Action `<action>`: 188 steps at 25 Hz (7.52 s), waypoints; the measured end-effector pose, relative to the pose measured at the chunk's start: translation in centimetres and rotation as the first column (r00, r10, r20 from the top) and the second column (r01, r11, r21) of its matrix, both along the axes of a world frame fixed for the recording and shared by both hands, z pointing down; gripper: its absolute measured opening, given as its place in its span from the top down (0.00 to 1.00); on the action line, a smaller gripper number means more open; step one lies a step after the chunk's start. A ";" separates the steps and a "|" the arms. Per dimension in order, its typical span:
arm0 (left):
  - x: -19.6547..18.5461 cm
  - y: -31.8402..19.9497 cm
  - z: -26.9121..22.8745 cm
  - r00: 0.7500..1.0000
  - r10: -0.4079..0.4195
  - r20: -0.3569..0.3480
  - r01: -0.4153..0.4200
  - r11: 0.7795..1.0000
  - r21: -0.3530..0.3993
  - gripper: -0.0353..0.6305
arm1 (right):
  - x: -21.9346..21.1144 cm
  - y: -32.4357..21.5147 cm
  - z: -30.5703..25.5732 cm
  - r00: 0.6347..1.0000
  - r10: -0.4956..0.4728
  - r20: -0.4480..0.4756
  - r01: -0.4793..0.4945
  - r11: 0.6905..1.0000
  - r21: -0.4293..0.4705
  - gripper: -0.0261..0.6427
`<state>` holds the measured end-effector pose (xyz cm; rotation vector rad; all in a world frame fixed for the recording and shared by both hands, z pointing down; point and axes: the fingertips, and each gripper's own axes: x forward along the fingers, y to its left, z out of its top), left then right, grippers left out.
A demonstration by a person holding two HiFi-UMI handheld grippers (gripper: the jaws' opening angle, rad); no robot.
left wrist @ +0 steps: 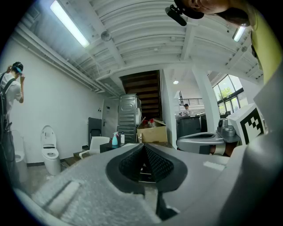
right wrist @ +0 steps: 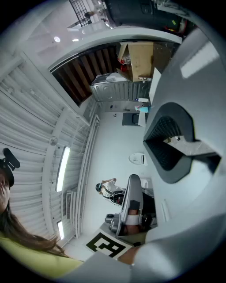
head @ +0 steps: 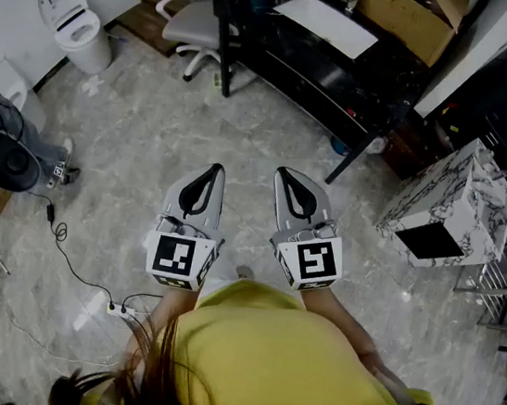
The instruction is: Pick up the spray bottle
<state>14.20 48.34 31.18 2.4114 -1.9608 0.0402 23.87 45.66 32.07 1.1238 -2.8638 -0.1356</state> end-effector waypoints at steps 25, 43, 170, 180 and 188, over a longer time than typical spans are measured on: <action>-15.8 -28.9 3.1 0.997 0.071 -0.041 -0.072 0.997 -0.024 0.94 | -15.9 -28.6 2.9 0.999 0.042 -0.020 -0.042 0.999 -0.013 0.75; -23.0 -39.8 5.5 0.988 0.125 -0.092 -0.130 0.990 -0.054 0.94 | -22.4 -40.0 4.4 0.991 0.129 -0.046 -0.131 0.990 -0.051 0.68; -30.7 -90.1 6.4 0.967 0.253 -0.034 -0.255 0.963 -0.083 0.94 | -26.0 -88.7 4.9 0.907 0.396 -0.142 -0.415 0.897 -0.151 0.38; -30.3 -89.0 5.8 0.964 0.265 -0.029 -0.266 0.960 -0.086 0.94 | -25.9 -87.4 5.6 0.909 0.388 -0.152 -0.411 0.895 -0.173 0.38; -30.2 -88.6 5.5 0.962 0.271 -0.029 -0.273 0.959 -0.074 0.94 | -25.9 -87.1 5.6 0.911 0.382 -0.154 -0.405 0.897 -0.174 0.38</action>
